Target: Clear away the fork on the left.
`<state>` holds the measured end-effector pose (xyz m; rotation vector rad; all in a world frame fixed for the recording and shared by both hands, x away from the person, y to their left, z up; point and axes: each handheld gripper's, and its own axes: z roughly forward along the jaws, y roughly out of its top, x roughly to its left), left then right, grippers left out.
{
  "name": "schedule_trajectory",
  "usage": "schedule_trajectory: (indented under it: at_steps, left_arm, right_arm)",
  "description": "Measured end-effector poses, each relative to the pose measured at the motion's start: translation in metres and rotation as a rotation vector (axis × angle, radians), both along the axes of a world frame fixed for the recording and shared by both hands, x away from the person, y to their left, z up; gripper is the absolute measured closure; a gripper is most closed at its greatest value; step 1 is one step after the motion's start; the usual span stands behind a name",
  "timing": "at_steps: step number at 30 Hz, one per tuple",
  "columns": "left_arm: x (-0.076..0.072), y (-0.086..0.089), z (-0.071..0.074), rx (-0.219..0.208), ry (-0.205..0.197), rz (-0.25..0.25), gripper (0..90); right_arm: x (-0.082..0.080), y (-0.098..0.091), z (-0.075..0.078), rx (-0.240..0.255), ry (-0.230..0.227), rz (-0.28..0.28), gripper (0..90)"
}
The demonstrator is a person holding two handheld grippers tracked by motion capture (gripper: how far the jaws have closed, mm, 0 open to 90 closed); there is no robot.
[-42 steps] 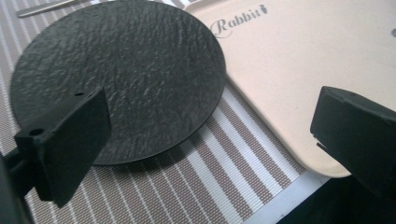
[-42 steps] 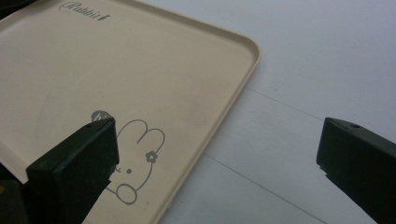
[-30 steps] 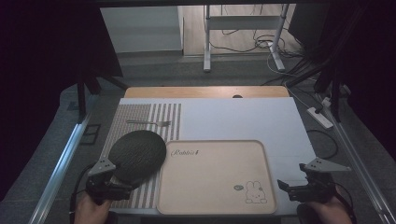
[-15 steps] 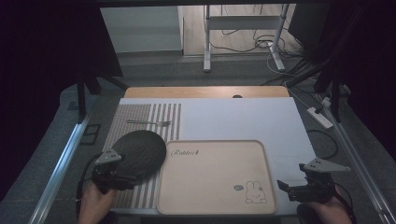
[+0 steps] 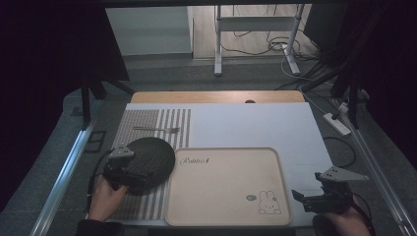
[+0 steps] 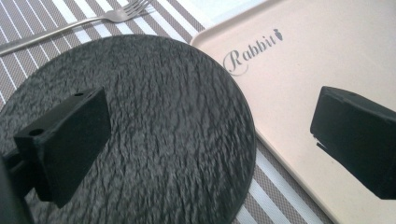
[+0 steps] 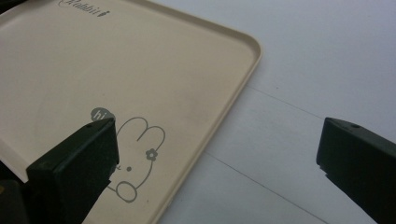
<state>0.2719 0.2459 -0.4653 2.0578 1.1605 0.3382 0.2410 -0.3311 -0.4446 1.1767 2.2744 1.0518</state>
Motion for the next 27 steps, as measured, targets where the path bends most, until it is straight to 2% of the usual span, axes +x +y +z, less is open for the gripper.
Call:
schedule_trajectory:
  at_steps: [8,11,17,27]
  left_arm:
    - [0.024,0.006,0.002,0.0,0.019,0.026,0.0]
    - [0.033,0.008,0.0,-0.002,0.04,0.035,0.0]
    - [0.051,0.009,-0.004,0.018,0.064,0.039,0.0]
    - [0.083,0.012,-0.008,0.026,0.093,0.096,0.0]
  right_arm:
    - [0.0,0.0,0.0,0.001,0.001,0.0,0.0]
    - [0.0,0.0,0.0,0.001,0.001,-0.001,0.0]
    - [0.0,0.0,0.0,0.0,0.003,-0.002,0.0]
    - [0.001,0.0,0.0,0.002,0.005,-0.001,0.0]
